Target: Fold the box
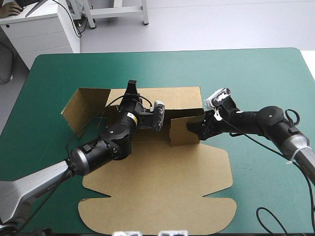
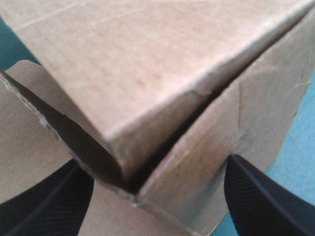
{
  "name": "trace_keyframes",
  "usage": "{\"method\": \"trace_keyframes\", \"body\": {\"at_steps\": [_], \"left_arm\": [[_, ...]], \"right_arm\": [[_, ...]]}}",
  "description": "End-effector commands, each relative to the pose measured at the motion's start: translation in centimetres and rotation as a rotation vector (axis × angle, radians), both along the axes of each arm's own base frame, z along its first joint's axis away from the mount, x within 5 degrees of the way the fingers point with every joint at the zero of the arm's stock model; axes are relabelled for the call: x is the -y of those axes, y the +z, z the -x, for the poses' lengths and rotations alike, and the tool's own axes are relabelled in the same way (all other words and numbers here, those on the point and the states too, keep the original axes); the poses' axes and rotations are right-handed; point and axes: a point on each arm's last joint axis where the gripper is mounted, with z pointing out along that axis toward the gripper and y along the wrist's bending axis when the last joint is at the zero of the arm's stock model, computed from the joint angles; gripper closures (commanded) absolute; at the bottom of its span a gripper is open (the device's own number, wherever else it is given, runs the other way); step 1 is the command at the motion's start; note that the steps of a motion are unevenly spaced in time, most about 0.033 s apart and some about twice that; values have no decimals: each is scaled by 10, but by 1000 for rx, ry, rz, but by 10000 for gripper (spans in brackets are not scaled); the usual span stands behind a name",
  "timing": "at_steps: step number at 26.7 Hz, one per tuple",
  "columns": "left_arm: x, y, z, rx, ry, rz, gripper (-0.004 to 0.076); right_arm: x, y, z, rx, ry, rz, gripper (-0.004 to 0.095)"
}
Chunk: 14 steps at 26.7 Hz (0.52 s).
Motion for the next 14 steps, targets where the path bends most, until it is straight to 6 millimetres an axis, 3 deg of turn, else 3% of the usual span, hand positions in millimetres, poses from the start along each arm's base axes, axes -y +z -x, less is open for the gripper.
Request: {"method": "trace_keyframes", "body": {"at_steps": [1, 5, 14], "left_arm": [[5, 8, 6, -20, -37, 86, 722], [4, 8, 6, -20, -24, 80, 722], [3, 8, 5, -20, -14, 75, 722]], "right_arm": [[-13, 18, 6, 58, 39, -46, 224], [-21, 18, 6, 89, 27, -28, 224], [-16, 19, -2, 144, -71, -4, 238]]}}
